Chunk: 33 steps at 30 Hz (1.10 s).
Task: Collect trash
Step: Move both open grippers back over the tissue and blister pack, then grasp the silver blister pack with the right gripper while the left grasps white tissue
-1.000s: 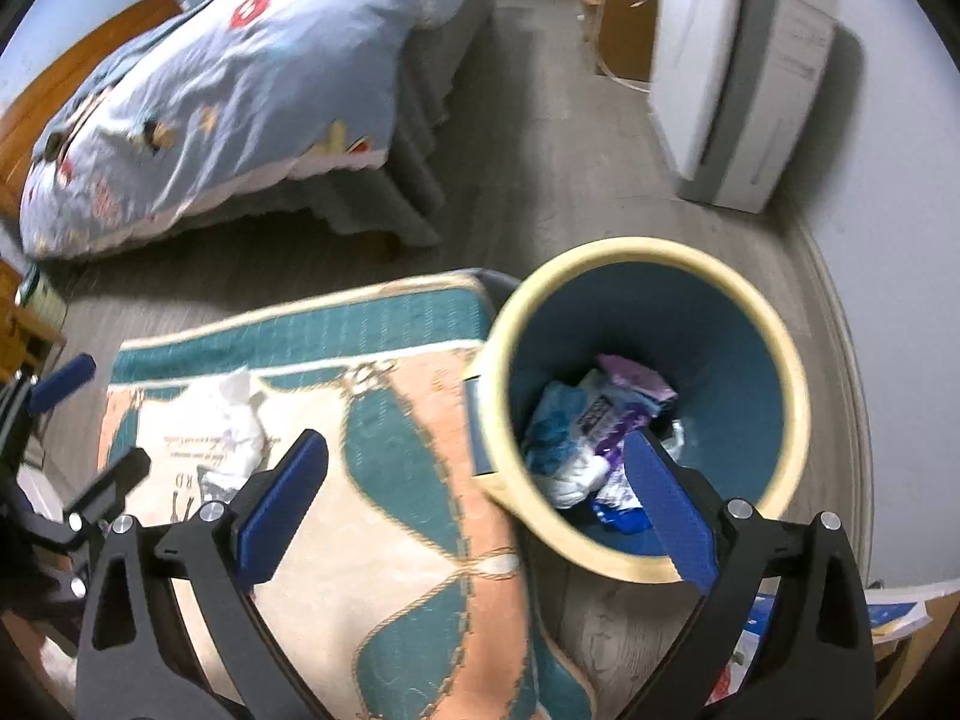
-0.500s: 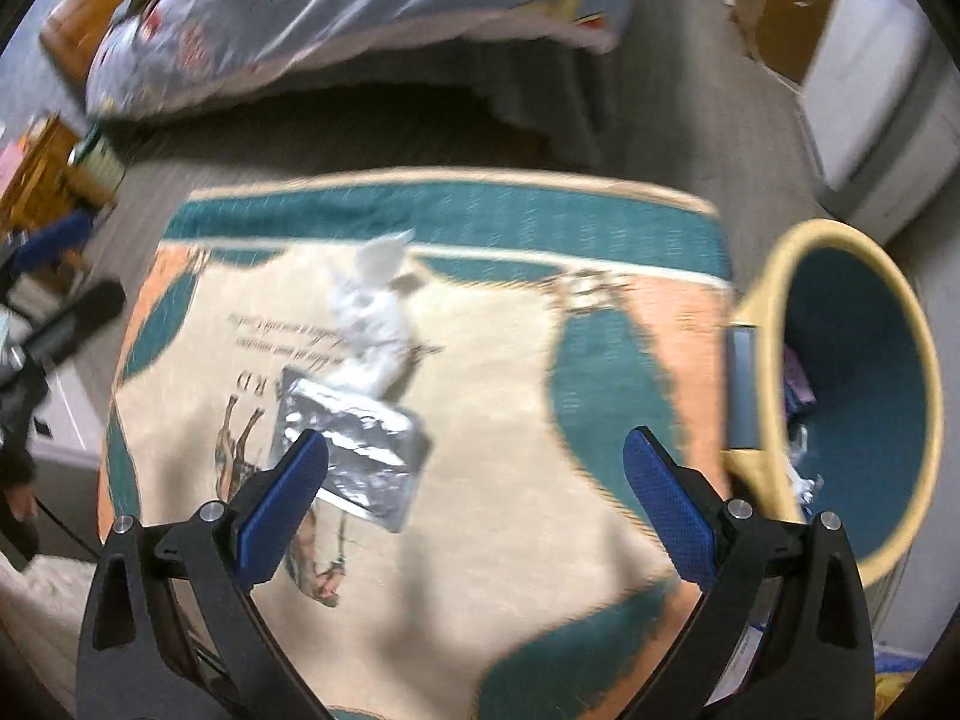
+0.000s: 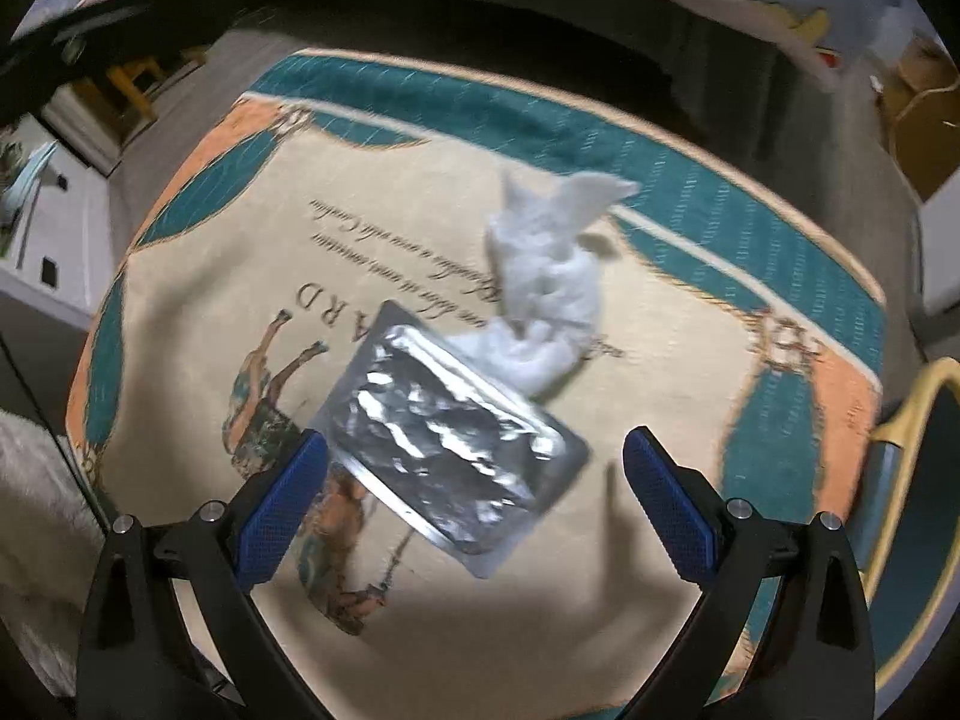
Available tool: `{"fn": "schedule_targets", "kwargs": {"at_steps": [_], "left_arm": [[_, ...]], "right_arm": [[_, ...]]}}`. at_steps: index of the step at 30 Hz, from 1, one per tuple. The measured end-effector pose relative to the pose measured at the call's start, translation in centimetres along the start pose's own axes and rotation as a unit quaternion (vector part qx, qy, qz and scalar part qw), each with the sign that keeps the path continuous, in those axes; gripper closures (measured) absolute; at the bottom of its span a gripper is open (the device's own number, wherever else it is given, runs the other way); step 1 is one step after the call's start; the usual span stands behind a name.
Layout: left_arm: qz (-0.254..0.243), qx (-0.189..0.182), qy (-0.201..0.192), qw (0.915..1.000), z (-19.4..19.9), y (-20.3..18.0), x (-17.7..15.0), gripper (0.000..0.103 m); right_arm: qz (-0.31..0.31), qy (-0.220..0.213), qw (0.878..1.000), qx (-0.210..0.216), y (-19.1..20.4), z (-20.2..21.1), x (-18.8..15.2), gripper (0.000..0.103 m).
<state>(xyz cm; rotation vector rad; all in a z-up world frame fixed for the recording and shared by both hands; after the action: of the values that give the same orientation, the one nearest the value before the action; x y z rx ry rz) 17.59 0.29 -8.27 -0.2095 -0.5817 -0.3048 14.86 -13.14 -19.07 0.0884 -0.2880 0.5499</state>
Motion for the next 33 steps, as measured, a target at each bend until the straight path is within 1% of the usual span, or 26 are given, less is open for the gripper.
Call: {"fn": "schedule_targets", "kwargs": {"at_steps": [1, 3, 5, 7, 8, 10, 12, 15, 17, 20, 22, 24, 25, 26, 27, 28, 29, 32, 33], "left_arm": [[0.001, 0.0, 0.001, 1.0, -0.1, 0.1, 0.0, 0.008], [0.005, 0.002, 0.004, 1.0, -0.3, 0.4, 0.0, 0.008], [0.01, 0.002, 0.006, 0.9999, -0.3, 0.6, -0.1, 0.008], [0.018, -0.001, 0.006, 0.9998, -0.3, 0.8, -0.1, 0.008], [0.021, -0.002, 0.006, 0.9997, -0.2, 0.9, -0.2, 0.008], [0.026, -0.001, 0.005, 0.9997, -0.2, 1.0, -0.2, 0.008], [0.028, 0.001, 0.006, 0.9996, -0.3, 1.1, -0.2, 0.008], [0.029, 0.002, 0.007, 0.9995, -0.2, 1.1, -0.3, 0.008], [0.029, 0.003, 0.008, 0.9995, -0.1, 1.0, -0.3, 0.008], [0.031, 0.003, 0.008, 0.9995, -0.1, 1.0, -0.3, 0.008], [0.032, 0.005, 0.011, 0.9994, -0.3, 1.1, -0.3, 0.008], [0.034, 0.007, 0.014, 0.9993, -0.5, 1.3, -0.3, 0.008], [0.036, 0.007, 0.016, 0.9992, -0.6, 1.4, -0.4, 0.008], [0.037, 0.007, 0.017, 0.9991, -0.7, 1.4, -0.4, 0.008], [0.04, 0.006, 0.019, 0.999, -0.8, 1.5, -0.4, 0.008], [0.042, 0.004, 0.019, 0.9989, -0.9, 1.5, -0.3, 0.008], [0.044, 0.003, 0.019, 0.9989, -1.0, 1.4, -0.3, 0.008], [0.044, -0.001, 0.021, 0.9988, -1.5, 0.9, -0.1, 0.008], [0.043, -0.002, 0.024, 0.9988, -2.0, 0.5, 0.0, 0.008]], "right_arm": [[0.005, 0.004, 1.0, 0.002, 0.3, -0.3, 0.0, 0.006], [0.018, 0.027, 0.999, 0.013, 0.8, -0.8, -0.4, 0.006], [0.026, 0.048, 0.998, 0.036, 1.2, -0.9, -1.0, 0.006], [0.036, 0.035, 0.998, 0.037, 1.3, -0.3, -0.9, 0.006], [0.039, 0.02, 0.999, 0.026, 1.2, 0.1, -0.8, 0.006], [0.032, 0.011, 0.999, 0.019, 1.0, 0.2, -0.5, 0.006], [0.03, 0.02, 0.999, 0.012, 1.0, -0.4, -0.5, 0.006], [0.048, 0.038, 0.998, 0.01, 1.9, -1.4, -1.0, 0.006], [0.067, 0.051, 0.996, 0.02, 3.0, -1.6, -1.8, 0.006], [0.08, 0.043, 0.996, 0.023, 3.7, -1.3, -1.6, 0.006], [0.08, 0.028, 0.996, 0.002, 4.1, -1.3, -1.0, 0.006], [0.08, 0.023, 0.996, -0.01, 4.6, -1.7, -0.3, 0.006], [0.081, 0.027, 0.996, -0.009, 5.0, -2.0, -0.3, 0.011], [0.091, 0.029, 0.995, -0.014, 5.3, -2.2, -0.5, 0.014], [0.105, 0.022, 0.994, -0.022, 5.6, -2.1, -0.6, 0.02], [0.105, 0.018, 0.994, -0.018, 5.7, -2.0, -0.6, 0.032], [0.094, 0.015, 0.995, -0.015, 5.4, -1.7, -0.5, 0.034], [0.058, 0.021, 0.998, 0.005, 3.8, -1.0, -1.4, 0.034], [0.057, 0.022, 0.998, 0.001, 3.4, -0.8, -1.7, 0.034]]}}
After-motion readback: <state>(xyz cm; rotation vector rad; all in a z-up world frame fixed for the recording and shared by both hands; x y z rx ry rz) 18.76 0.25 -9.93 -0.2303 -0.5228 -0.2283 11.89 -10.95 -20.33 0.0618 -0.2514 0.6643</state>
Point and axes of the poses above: each gripper's, at about its wrist camera, not at the fingertips, and z roughly against the way its jaws point, y to its left, x to its top, the point moved 3 cm from there along -z, roughly the way its jaws point, and after that the axes turned 7 degrees about -x, right-handed, at the moved point
